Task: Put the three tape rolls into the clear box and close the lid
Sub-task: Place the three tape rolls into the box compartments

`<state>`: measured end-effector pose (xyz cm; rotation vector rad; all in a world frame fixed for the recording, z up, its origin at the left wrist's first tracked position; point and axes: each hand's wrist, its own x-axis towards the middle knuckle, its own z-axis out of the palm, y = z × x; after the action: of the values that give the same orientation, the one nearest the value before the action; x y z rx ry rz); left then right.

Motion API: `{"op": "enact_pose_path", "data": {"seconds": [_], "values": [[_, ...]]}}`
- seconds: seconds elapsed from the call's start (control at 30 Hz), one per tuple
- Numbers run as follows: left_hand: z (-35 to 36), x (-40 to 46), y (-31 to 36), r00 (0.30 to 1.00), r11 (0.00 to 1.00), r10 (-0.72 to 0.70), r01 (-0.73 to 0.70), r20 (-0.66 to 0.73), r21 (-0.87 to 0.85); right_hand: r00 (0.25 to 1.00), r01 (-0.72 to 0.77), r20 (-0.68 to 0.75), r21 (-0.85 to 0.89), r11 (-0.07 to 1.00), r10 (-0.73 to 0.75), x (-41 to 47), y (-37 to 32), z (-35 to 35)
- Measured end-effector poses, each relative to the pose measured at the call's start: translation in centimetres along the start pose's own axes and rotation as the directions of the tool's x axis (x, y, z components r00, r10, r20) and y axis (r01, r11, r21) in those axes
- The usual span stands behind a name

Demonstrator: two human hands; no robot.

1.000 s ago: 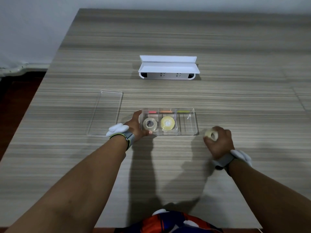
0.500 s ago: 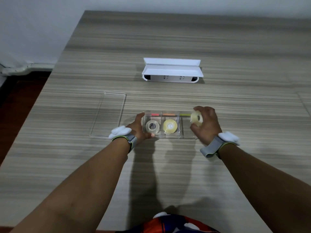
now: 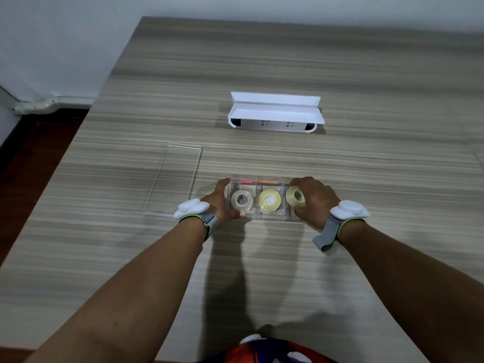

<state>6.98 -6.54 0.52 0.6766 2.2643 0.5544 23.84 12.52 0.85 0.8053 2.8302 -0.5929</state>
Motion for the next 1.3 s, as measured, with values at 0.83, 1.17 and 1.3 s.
{"op": "enact_pose_path", "data": {"seconds": [0.83,1.17,1.3], "values": [[0.0,-0.1,0.0,1.000,1.000,-0.009,0.009,0.006,-0.024,0.958,0.076,0.286,-0.219,0.973,-0.010,3.0,0.1,-0.1],[0.0,-0.1,0.0,1.000,1.000,-0.018,0.018,0.007,-0.008,0.984,0.024,0.178,-0.204,0.979,0.012,1.8,-0.1,-0.2],[0.0,0.0,0.2,1.000,1.000,-0.015,0.015,0.010,0.007,0.993,0.094,-0.075,-0.035,0.995,-0.096,0.1,0.3,0.0]]}}
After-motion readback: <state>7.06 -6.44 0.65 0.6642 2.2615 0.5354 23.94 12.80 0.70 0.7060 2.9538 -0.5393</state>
